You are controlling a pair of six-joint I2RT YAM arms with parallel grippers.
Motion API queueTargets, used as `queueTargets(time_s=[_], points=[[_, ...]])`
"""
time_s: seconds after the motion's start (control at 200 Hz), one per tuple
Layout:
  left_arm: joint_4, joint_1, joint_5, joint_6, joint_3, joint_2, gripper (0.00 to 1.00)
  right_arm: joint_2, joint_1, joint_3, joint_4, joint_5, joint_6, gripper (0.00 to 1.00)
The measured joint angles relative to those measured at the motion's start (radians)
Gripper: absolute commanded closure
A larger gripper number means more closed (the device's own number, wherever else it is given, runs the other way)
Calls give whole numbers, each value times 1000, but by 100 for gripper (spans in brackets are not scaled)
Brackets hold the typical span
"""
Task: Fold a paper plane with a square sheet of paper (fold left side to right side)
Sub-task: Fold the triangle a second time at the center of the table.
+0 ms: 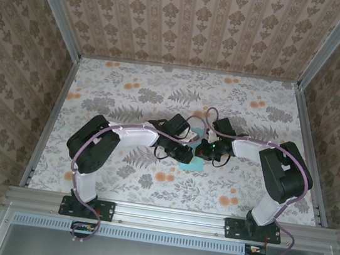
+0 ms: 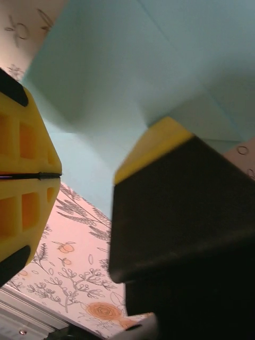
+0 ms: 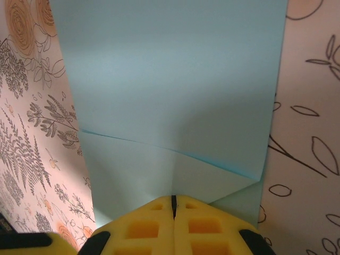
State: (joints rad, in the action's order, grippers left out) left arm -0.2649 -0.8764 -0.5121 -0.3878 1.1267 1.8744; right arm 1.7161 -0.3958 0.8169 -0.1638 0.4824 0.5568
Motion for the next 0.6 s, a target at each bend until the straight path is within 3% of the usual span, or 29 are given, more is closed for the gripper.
queueTargets(time_s=[0.32,0.6], points=[[-8,2,-6,8,0,56,91,0,0,0,-1,0,0,100],[62,3,-7,6,-100,-4,91,2,-3,8,-21,0,-5,99]])
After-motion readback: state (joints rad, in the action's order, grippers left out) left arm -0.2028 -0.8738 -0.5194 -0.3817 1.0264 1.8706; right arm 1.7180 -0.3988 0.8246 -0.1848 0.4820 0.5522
